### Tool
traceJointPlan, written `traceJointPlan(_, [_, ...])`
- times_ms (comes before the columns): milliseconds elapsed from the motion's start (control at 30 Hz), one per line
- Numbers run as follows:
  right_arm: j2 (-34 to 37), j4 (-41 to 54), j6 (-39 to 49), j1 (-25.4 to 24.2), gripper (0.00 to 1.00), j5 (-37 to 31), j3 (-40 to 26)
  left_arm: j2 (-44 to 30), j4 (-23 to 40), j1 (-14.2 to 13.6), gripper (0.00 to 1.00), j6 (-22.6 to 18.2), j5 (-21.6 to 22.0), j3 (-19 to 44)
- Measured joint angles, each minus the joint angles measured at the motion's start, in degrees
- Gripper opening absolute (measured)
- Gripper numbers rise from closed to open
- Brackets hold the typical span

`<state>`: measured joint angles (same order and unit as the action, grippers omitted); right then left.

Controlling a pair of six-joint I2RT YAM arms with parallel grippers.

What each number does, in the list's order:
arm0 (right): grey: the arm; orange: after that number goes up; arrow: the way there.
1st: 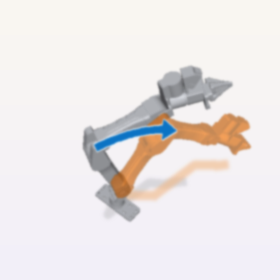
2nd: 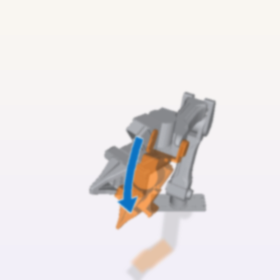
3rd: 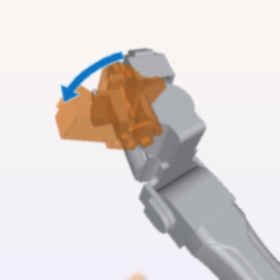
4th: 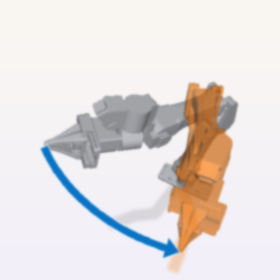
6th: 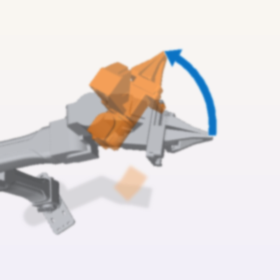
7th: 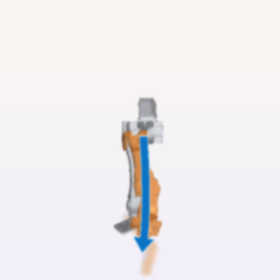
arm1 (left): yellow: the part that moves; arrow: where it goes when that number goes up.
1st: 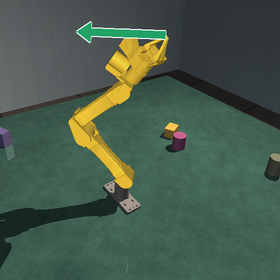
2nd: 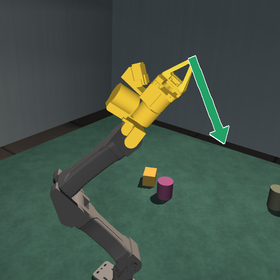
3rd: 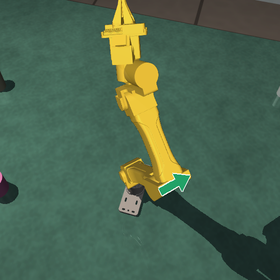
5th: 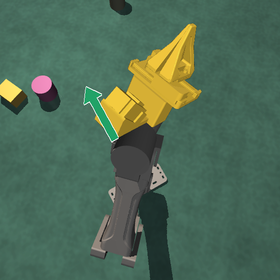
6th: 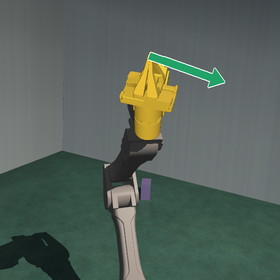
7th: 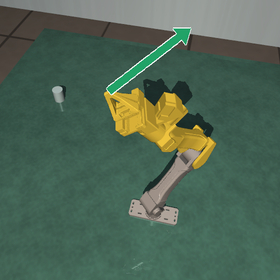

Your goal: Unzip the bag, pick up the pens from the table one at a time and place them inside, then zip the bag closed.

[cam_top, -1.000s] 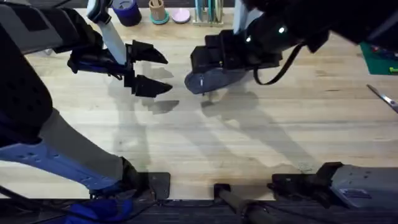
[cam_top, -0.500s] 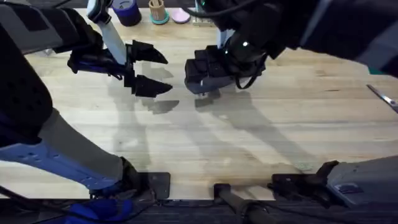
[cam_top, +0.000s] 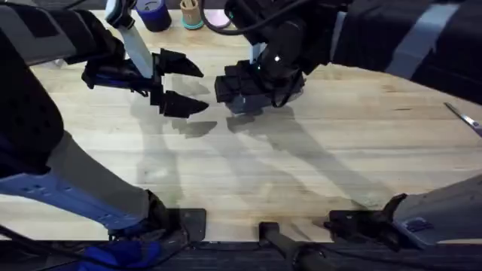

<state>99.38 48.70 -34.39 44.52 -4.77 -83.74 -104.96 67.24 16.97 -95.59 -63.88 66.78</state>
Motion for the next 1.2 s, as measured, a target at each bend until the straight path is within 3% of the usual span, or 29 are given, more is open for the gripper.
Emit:
traceJointPlan(533, [3.78, -5.03, 3.13, 0.1, 0.987, 0.08, 0.04, 0.02, 0.0, 0.0, 0.995, 0.0, 0.0, 0.0])
traceJointPlan(933, [7.04, -8.13, 5.31, 0.1, 0.905, -0.12, 0.04, 0.01, 0.0, 0.0, 0.995, 0.0, 0.0, 0.0])
traceJointPlan(1200, [7.23, -9.78, 6.14, 0.21, 0.906, -2.51, 0.04, 0.02, 0.0, 0.0, 0.995, 0.0, 0.0, 0.0])
